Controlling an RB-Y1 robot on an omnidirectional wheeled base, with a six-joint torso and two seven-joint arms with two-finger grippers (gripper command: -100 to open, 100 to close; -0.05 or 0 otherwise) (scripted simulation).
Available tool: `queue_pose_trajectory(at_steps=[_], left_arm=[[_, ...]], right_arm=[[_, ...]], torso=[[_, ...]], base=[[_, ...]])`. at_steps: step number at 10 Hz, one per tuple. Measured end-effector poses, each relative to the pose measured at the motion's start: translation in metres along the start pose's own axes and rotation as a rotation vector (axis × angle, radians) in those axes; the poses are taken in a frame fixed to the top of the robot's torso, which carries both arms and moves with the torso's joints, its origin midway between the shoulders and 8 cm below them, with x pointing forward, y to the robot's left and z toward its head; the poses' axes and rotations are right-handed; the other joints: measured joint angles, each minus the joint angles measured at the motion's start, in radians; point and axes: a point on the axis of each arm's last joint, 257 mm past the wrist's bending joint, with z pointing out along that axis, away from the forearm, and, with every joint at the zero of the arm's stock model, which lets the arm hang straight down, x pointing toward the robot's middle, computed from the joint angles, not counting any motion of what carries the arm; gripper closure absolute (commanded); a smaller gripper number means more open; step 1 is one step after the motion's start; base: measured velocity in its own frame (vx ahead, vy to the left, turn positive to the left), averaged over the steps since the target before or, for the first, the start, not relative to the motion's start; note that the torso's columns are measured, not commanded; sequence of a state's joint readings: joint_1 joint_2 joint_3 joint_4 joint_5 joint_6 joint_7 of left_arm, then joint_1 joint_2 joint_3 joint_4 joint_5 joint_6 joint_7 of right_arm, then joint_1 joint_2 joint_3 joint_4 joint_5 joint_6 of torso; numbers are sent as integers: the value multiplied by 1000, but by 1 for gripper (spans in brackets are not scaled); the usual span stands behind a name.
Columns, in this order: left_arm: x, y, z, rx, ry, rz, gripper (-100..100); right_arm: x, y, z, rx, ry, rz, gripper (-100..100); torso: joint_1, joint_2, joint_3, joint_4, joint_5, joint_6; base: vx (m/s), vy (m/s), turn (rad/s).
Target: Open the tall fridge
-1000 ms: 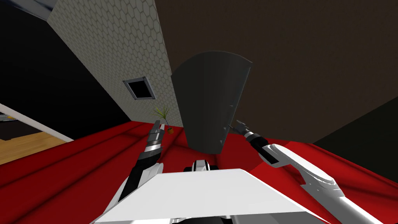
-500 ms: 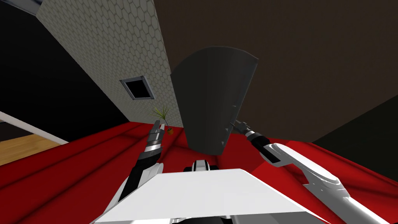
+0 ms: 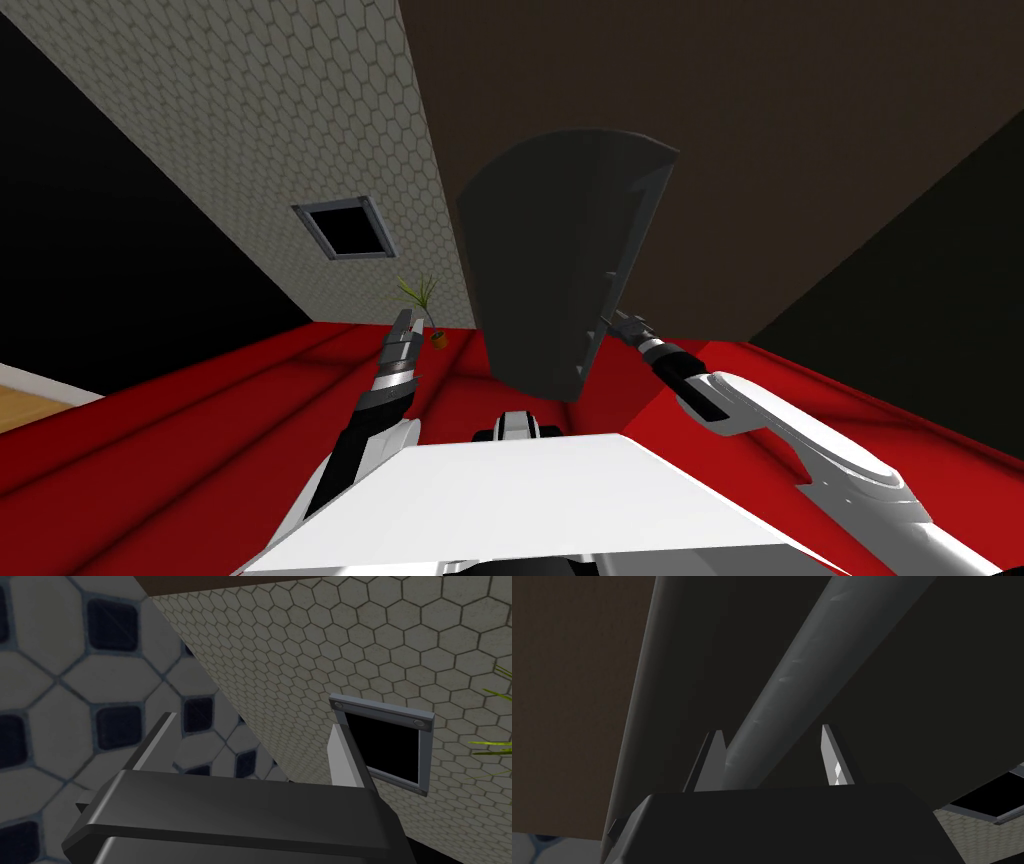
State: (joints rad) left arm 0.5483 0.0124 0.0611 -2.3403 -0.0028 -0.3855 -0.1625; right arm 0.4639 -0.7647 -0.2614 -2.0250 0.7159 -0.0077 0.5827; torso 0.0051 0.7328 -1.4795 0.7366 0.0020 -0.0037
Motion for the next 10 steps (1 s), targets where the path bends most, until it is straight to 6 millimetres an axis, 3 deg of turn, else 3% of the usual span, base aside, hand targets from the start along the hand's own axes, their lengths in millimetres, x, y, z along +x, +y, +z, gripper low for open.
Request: queue_pose_trajectory(at_steps=[5,7,10], left_arm=[[0,0,0,0,0,0,0],[0,0,0,0,0,0,0],[0,0,0,0,0,0,0]], right_arm=[[16,-33,-9,91,57,-5,100],[23,-33,-11,99,74,2,100],[30,-51,-20,152,102,-4,100]], torso=[[-3,7,4,2,0,3],[-7,-1,-1,2,0,4],[-1,2,2,-1,-2,0]], base=[[-187,287,-141],[-42,213,-111],[-58,243,-115]])
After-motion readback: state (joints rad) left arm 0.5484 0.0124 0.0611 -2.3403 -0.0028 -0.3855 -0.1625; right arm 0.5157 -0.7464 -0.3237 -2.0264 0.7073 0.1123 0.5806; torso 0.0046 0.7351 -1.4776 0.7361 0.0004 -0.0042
